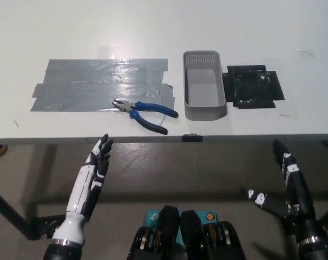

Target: The robot picks the blue plier placed on top of the container and places it on the grey area of the table

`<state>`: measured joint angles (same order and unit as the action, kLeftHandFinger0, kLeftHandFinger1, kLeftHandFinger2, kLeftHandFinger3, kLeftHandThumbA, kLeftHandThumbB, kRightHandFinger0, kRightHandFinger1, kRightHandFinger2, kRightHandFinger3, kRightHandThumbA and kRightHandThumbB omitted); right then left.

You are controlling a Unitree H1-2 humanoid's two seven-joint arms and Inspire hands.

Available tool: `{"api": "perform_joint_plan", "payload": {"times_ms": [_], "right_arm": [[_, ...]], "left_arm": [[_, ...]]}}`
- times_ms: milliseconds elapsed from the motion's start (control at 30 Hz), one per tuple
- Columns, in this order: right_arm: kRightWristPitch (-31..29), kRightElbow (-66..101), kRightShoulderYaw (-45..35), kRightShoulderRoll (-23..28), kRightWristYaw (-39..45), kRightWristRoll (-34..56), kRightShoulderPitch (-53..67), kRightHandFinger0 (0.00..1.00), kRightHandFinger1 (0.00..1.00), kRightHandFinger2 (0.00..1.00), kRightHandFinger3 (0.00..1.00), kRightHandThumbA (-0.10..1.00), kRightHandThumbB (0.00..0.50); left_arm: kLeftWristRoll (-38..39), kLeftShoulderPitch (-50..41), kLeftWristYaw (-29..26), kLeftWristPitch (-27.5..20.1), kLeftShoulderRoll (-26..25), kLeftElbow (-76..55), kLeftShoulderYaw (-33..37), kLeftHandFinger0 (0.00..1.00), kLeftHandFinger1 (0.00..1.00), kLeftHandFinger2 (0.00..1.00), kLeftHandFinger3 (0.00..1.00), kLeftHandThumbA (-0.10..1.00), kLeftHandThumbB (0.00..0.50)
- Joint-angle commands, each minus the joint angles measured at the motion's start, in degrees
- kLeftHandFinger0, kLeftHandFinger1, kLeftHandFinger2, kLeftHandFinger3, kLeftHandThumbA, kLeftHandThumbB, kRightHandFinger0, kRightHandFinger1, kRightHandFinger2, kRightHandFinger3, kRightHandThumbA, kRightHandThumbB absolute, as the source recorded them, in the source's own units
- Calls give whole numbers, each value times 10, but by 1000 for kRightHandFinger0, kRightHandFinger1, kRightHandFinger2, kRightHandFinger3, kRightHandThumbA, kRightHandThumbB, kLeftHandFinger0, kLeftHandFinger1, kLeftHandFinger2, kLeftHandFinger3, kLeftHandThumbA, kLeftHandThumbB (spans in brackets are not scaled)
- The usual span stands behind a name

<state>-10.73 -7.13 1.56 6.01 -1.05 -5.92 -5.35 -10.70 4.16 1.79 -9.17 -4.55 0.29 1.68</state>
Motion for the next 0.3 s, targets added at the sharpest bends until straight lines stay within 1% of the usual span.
{"api": "perform_joint_plan", "payload": {"times_ms": [0,33,67,100,133,267], "right_arm": [[-46,13,14,6,16,-4,0,1000,1000,1000,1000,967,148],[-45,14,16,6,16,-4,2,1000,1000,1000,1000,964,148],[-43,16,18,4,19,1,3,1000,1000,1000,1000,940,161],[-43,15,20,4,20,2,4,1000,1000,1000,1000,941,172],[-45,15,23,5,21,0,5,1000,1000,1000,1000,942,172],[-39,20,26,2,20,0,10,1000,1000,1000,1000,938,200]], "left_arm": [[9,-1,-10,-20,-3,-22,-7,1000,1000,1000,1000,1000,59],[9,-3,-10,-21,-3,-21,-7,1000,1000,1000,1000,1000,58],[11,-4,-10,-24,-3,-20,-9,1000,1000,1000,1000,1000,54],[12,-5,-9,-22,-3,-21,-9,1000,1000,1000,1000,1000,51],[16,-7,-8,-23,-4,-20,-10,1000,1000,1000,1000,1000,41],[18,-16,-7,-20,-4,-25,-12,1000,1000,1000,1000,1000,41]]}}
